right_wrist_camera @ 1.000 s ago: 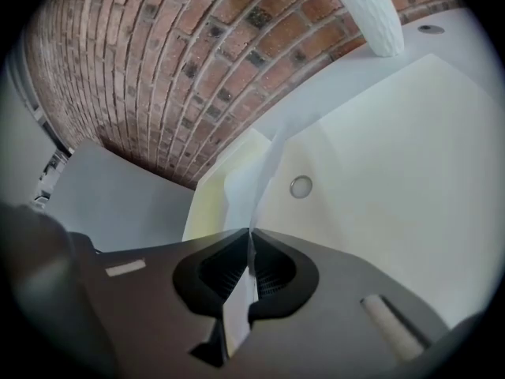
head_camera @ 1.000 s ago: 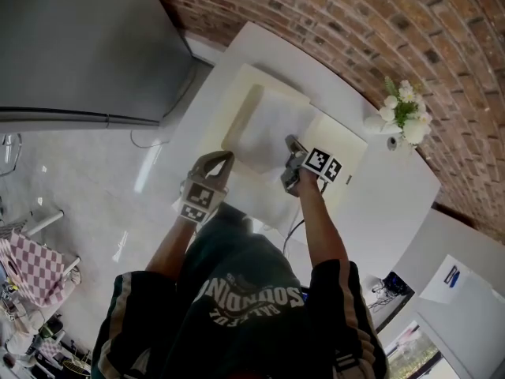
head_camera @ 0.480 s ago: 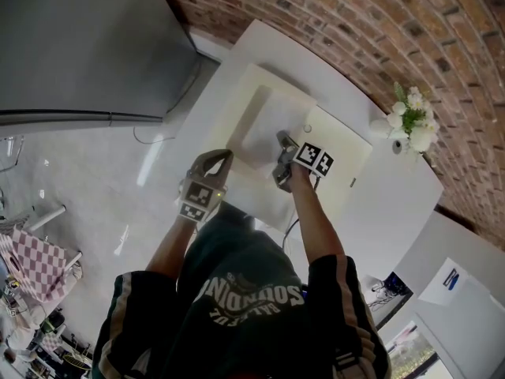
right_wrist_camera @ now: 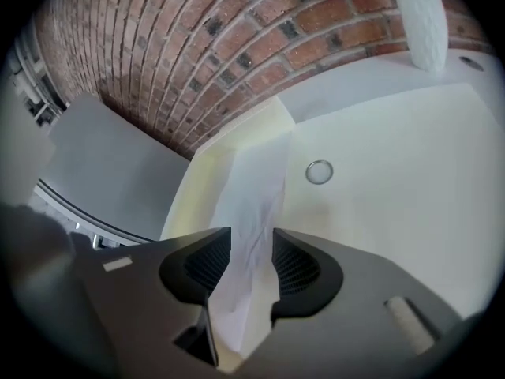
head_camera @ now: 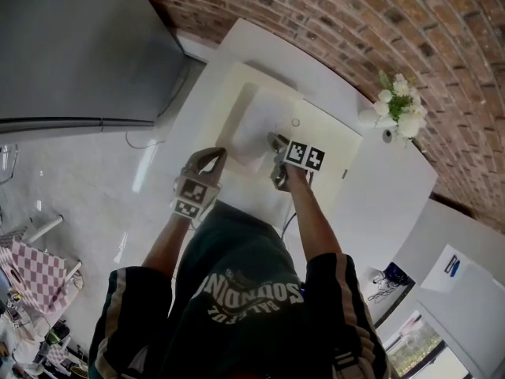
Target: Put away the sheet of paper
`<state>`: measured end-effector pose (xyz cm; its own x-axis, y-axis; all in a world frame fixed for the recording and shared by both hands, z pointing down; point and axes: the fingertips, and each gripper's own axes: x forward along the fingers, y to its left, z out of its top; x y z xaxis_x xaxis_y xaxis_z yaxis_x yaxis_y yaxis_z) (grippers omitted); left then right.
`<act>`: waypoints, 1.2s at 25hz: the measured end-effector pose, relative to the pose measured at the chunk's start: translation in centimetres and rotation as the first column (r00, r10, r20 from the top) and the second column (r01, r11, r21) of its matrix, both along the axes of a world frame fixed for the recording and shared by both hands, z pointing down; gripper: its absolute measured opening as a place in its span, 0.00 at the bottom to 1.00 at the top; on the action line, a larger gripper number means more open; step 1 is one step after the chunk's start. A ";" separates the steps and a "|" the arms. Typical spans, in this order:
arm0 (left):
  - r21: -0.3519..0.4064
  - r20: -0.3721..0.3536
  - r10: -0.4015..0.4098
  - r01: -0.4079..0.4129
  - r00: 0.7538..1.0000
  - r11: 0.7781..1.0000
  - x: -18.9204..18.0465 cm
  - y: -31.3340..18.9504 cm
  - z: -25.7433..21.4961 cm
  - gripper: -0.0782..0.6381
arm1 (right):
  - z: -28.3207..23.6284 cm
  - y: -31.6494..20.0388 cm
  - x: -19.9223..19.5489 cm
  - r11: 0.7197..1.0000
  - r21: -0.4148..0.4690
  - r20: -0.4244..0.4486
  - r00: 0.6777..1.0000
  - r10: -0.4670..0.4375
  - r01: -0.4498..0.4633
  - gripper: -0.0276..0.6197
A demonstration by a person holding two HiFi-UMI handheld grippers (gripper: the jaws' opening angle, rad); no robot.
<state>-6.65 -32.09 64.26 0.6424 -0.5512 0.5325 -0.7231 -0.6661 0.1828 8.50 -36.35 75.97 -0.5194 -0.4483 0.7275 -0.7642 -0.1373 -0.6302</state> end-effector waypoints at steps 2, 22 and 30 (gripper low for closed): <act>0.004 -0.005 0.014 -0.014 1.000 1.000 0.6 0.0 -0.3 0.12 | -0.9 0.7 1.3 1.000 0.019 -0.030 0.999 0.015 -0.014 0.26; 0.204 -0.064 0.054 -0.040 0.996 0.978 5.4 -3.6 -9.1 0.12 | -21.9 0.9 7.9 0.773 0.616 -0.432 0.886 0.172 0.150 0.04; 0.262 -0.061 0.090 -0.071 0.994 0.963 6.1 -4.2 -11.2 0.12 | -25.2 1.9 7.4 0.715 0.672 -0.451 0.872 0.189 0.192 0.04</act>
<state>-0.51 -36.28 53.03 0.7211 -0.6093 0.3298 -0.6568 -0.7527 0.0455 15.88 -34.47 50.77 -0.2120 -0.9083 0.3606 -0.9764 0.1809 -0.1184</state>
